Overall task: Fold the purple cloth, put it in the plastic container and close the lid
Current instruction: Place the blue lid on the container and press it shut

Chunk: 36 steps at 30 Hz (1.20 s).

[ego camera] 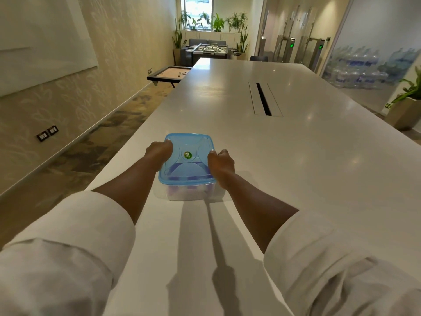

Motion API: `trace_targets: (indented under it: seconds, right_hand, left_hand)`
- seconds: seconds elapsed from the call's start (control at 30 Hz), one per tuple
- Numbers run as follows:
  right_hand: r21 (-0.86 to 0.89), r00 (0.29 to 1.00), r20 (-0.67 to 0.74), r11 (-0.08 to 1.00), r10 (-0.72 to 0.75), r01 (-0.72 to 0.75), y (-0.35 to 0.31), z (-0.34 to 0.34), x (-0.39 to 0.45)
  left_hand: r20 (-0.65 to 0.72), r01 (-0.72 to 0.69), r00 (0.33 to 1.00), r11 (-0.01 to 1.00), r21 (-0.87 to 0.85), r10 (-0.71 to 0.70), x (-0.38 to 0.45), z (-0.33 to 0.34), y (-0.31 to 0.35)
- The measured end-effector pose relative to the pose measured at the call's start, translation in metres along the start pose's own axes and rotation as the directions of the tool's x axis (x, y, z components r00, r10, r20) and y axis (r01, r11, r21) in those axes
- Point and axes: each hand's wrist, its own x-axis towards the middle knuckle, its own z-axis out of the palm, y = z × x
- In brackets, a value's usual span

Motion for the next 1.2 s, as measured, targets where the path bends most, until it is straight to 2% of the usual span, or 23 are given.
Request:
trace_targets:
  seconds: [0.3, 0.67, 1.2]
  right_hand:
    - [-0.014, 1.0, 0.013, 1.0, 0.013, -0.013, -0.001, -0.002, 0.003]
    - [-0.127, 0.999, 0.001, 0.991, 0.04, -0.039, -0.009, -0.001, 0.011]
    - [-0.21, 0.999, -0.034, 0.978, -0.01, 0.002, -0.019, 0.008, 0.039]
  left_hand:
    - [0.0, 0.022, 1.0, 1.0, -0.023, -0.022, 0.021, 0.004, 0.01]
    - [0.04, -0.117, 0.993, 0.992, 0.041, 0.115, 0.036, 0.009, 0.009]
    - [0.019, -0.13, 0.991, 0.99, -0.056, 0.132, 0.043, 0.012, 0.004]
